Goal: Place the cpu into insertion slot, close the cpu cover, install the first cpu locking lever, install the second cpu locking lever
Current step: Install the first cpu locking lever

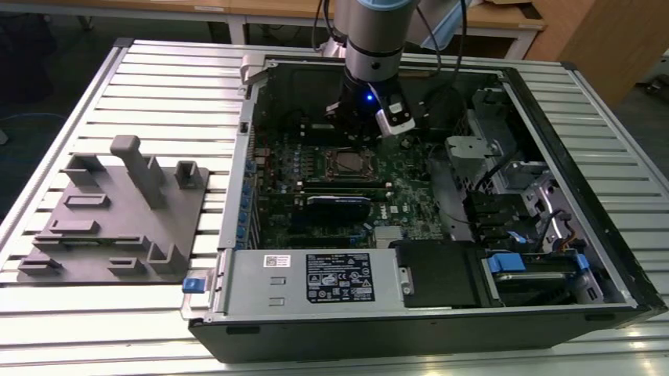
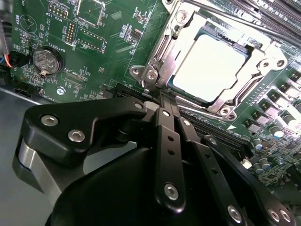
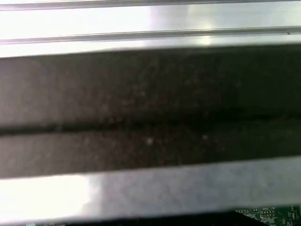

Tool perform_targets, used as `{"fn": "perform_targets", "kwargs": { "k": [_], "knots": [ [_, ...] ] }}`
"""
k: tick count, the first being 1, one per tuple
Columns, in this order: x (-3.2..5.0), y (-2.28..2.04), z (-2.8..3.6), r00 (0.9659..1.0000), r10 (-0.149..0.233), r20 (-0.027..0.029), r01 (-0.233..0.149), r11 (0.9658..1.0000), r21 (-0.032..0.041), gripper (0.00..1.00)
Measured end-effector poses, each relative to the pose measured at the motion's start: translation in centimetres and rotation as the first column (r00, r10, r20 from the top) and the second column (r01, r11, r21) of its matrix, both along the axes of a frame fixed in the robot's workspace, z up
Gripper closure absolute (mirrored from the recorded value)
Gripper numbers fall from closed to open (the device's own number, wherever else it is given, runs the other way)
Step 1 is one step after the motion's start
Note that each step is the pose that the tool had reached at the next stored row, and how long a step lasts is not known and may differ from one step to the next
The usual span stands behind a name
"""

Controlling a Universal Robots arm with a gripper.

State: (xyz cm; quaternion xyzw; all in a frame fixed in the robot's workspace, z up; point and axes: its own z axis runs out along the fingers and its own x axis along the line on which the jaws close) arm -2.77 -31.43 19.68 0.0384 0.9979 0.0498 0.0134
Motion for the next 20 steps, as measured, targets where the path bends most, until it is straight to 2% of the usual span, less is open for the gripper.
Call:
{"fn": "perform_targets", "kwargs": {
  "k": [10,20],
  "knots": [
    [0.0,0.0,0.07,1.0,0.0,0.0001,0.0,1.0,-0.0002,0.9],
    [0.0,0.0,0.26,1.0,0.0,0.0002,0.0,1.0,-0.004,0.9]
  ]
}}
